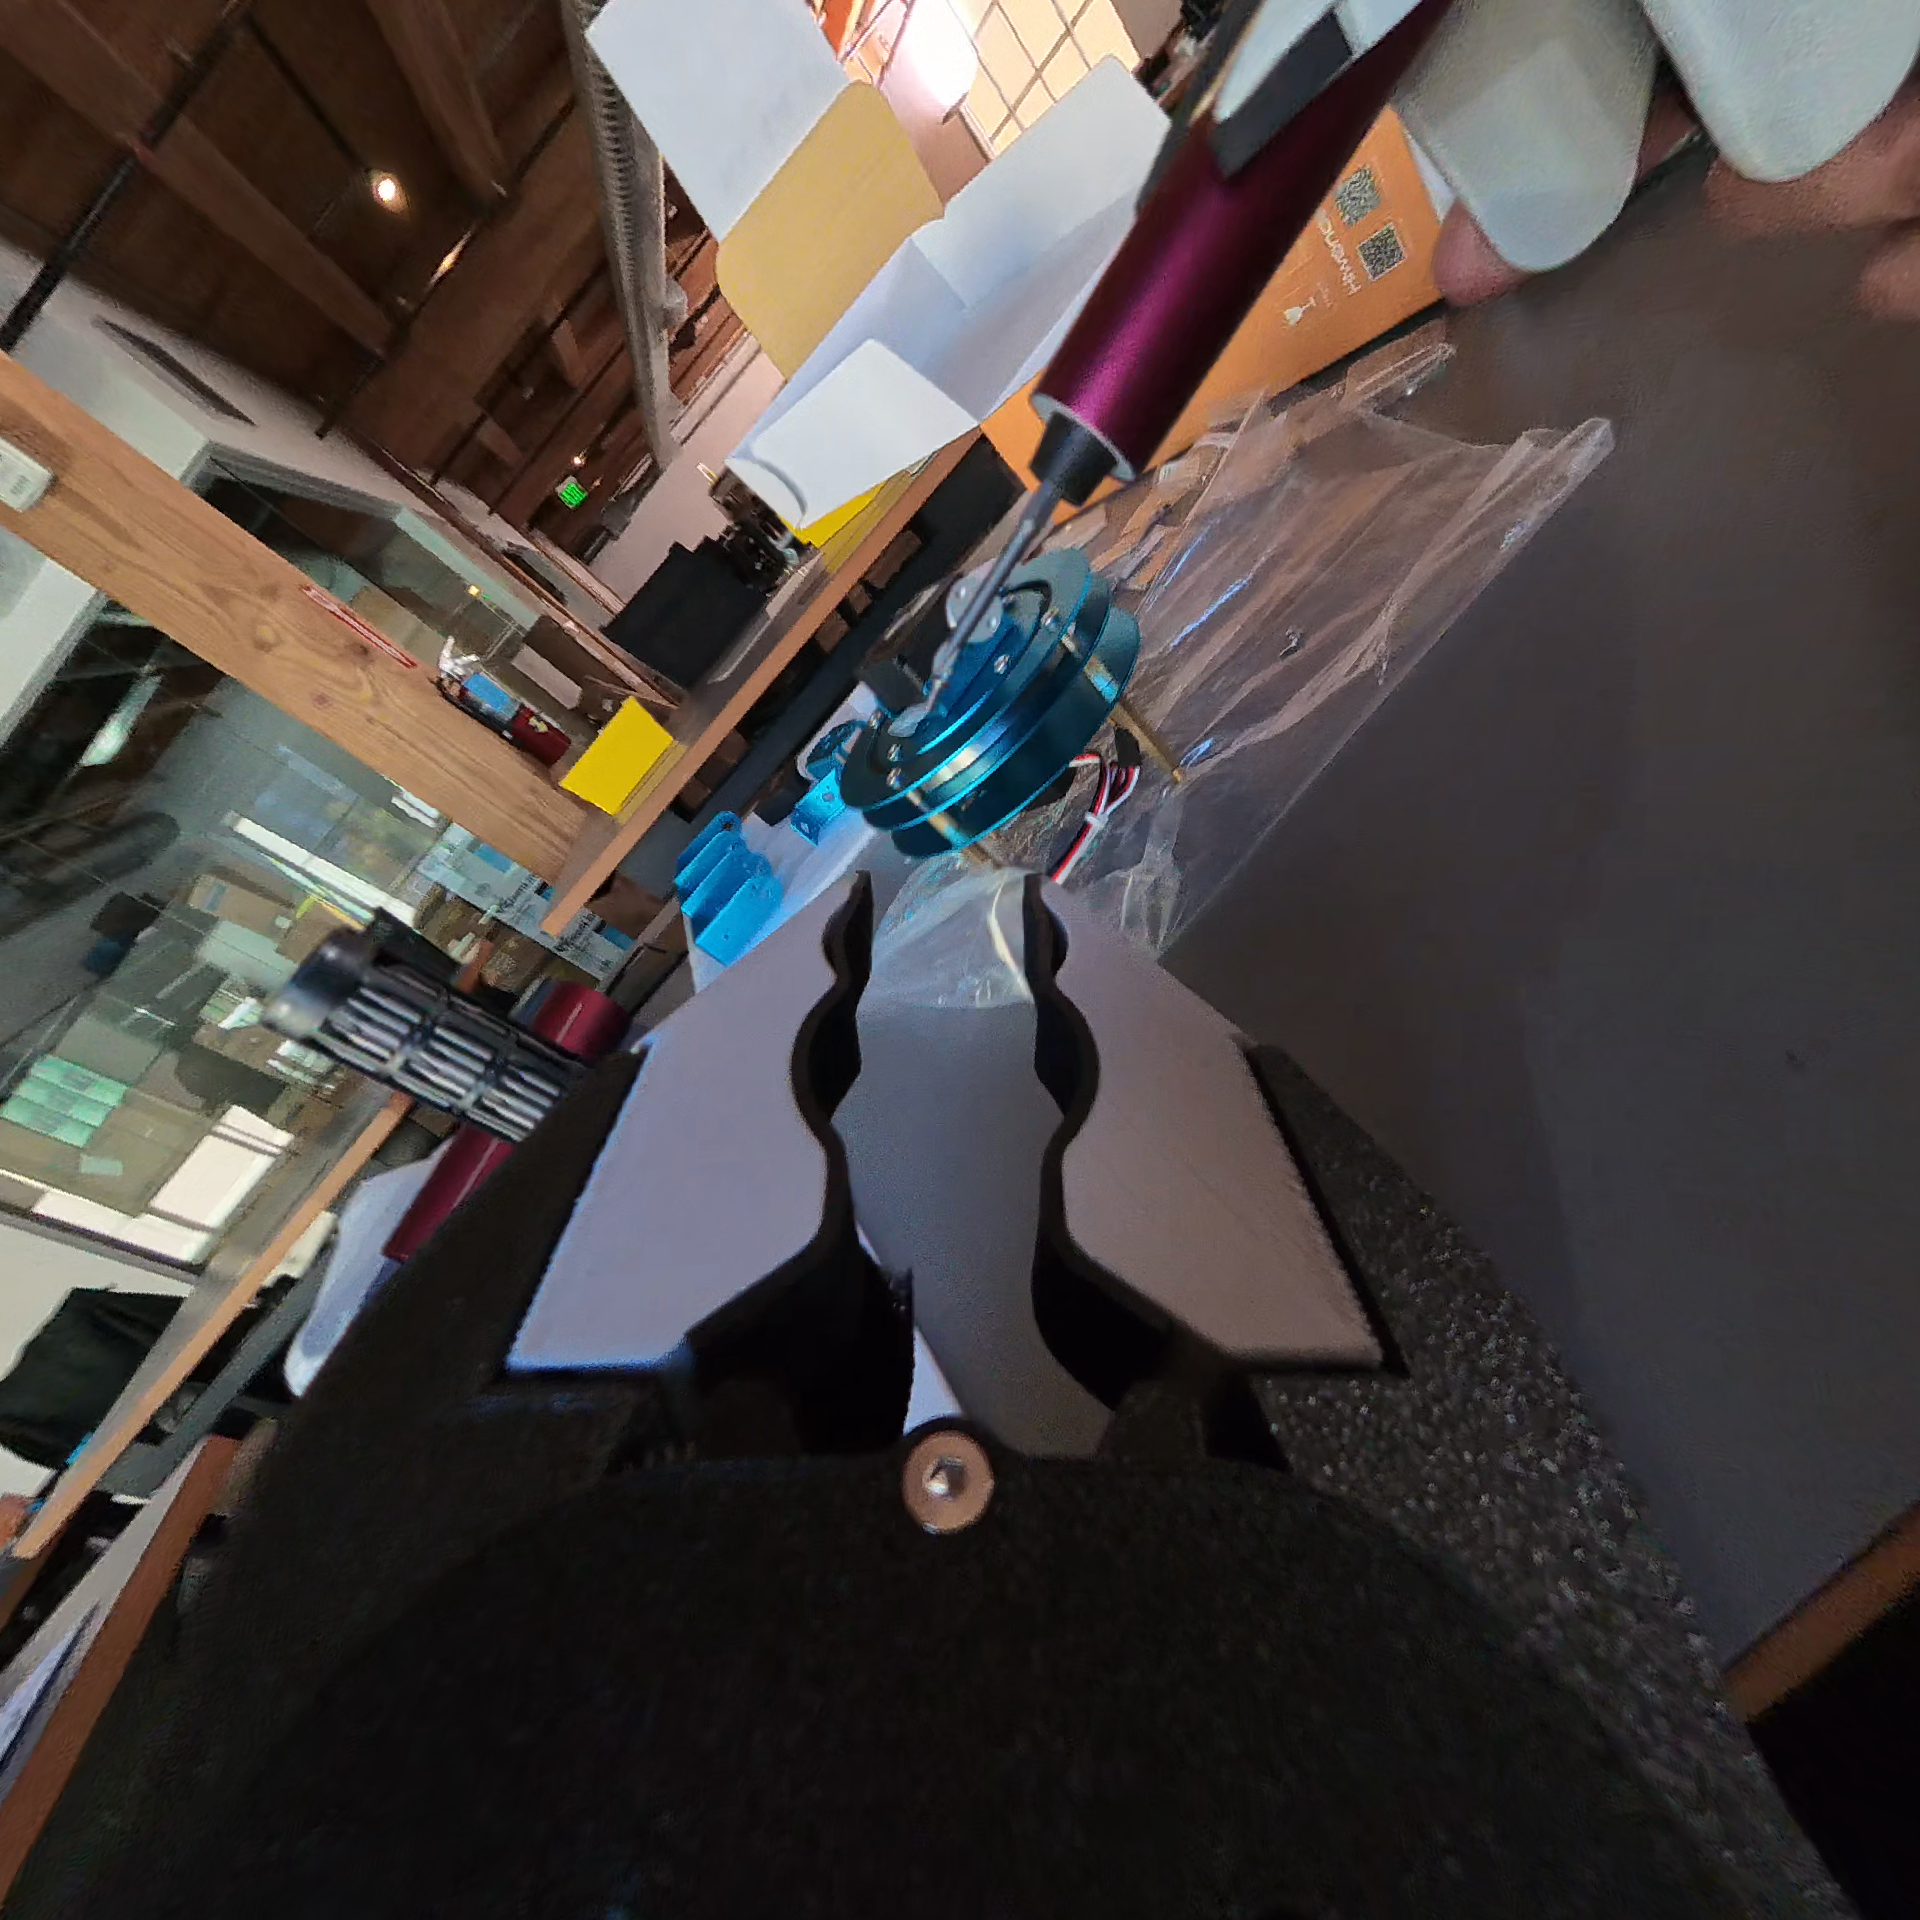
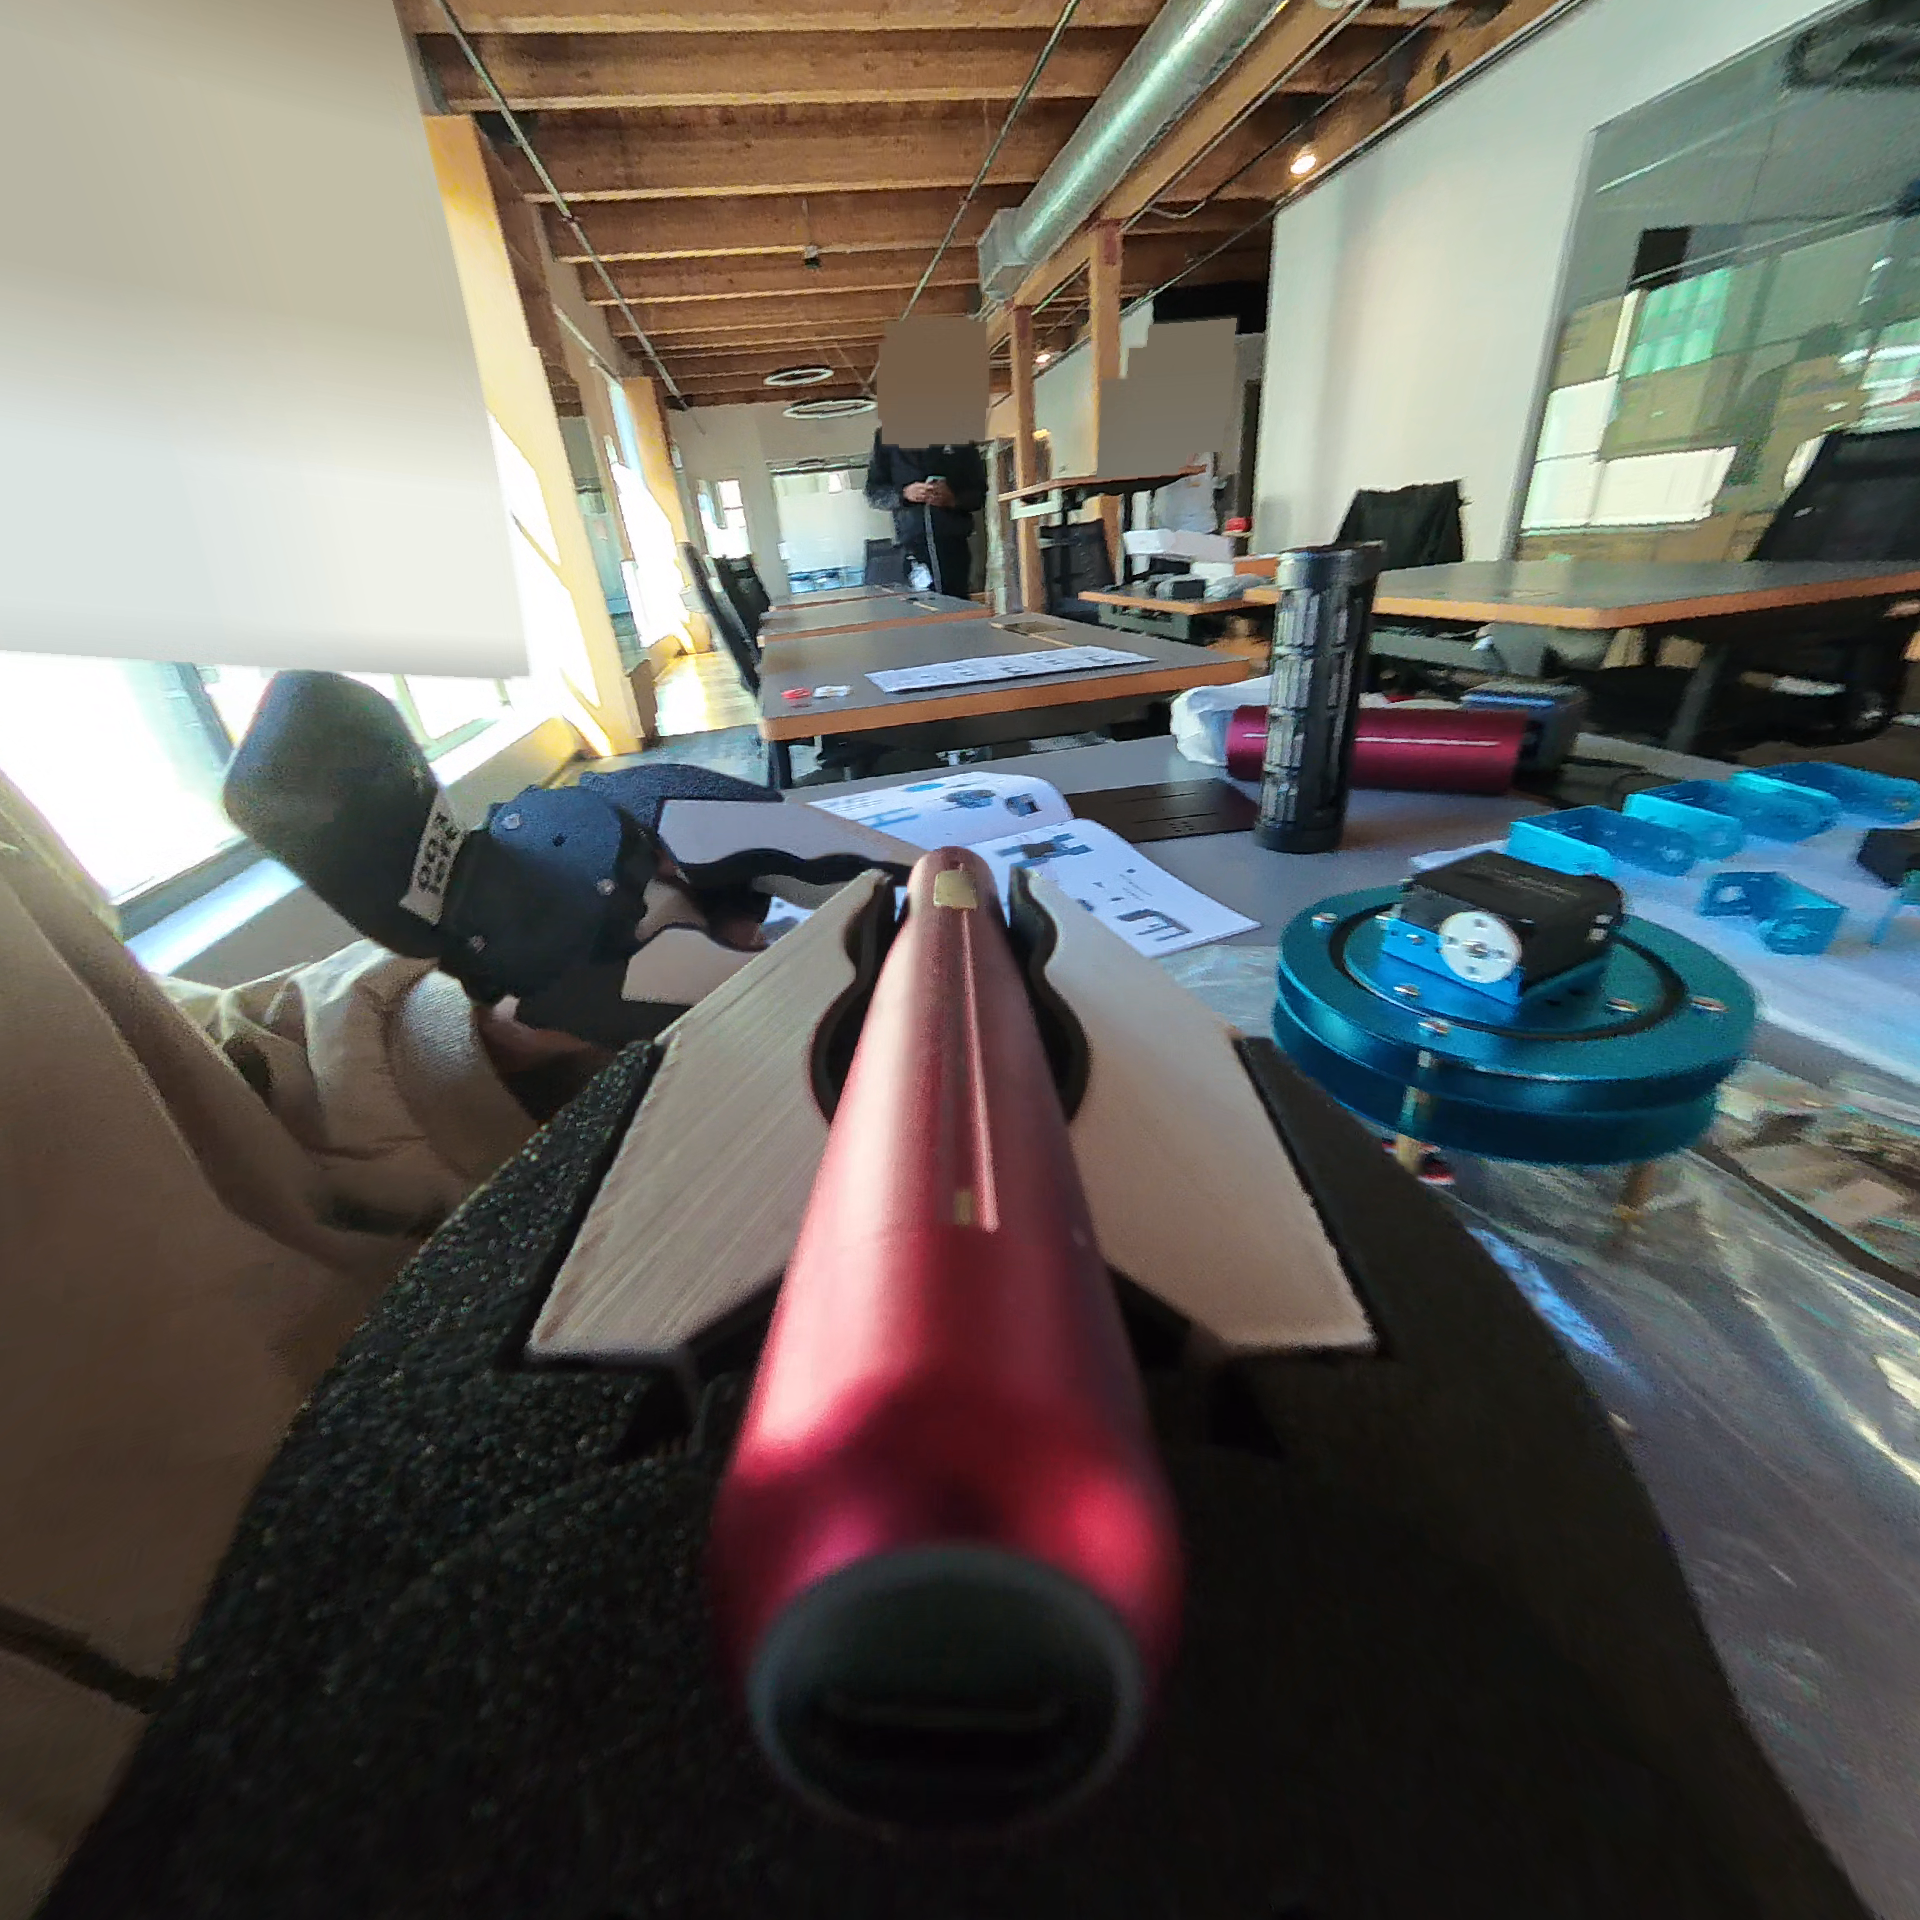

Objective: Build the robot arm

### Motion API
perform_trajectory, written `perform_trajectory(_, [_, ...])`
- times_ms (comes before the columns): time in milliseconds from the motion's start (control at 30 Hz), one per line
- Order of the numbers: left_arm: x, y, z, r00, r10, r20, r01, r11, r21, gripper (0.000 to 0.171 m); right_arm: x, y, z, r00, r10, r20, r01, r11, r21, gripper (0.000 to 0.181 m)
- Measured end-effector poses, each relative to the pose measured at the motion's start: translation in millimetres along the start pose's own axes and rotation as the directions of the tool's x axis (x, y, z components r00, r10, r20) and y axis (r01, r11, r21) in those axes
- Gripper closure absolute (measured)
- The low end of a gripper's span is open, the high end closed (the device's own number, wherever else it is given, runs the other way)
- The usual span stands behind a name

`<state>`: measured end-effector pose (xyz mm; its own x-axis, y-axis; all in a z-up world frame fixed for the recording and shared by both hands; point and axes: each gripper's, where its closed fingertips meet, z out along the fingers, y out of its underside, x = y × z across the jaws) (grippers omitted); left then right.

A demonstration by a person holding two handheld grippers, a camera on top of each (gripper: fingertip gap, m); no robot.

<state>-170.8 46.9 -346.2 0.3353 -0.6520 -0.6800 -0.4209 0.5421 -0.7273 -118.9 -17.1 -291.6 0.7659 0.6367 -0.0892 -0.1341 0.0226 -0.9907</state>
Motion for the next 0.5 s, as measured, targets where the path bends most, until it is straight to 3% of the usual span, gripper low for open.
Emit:
perform_trajectory(167, [19.9, -18.9, 17.3, 0.999, 0.028, 0.026, -0.029, 0.999, 0.017, 0.144, 6.4, -1.2, -35.8, 0.985, -0.113, -0.134, 0.114, 0.993, 0.003, 0.161])
perform_trajectory(333, [33.6, -24.3, 27.8, 1.0, -0.02, 0.024, 0.019, 0.999, 0.046, 0.144, 12.7, 1.3, -62.8, 0.894, -0.36, -0.267, 0.347, 0.933, -0.098, 0.16])
perform_trajectory(500, [33.8, -28.2, 30.7, 0.994, 0.063, 0.093, -0.07, 0.995, 0.073, 0.145, 21.3, 1.8, -66.1, 0.902, -0.324, -0.286, 0.308, 0.946, -0.101, 0.161])
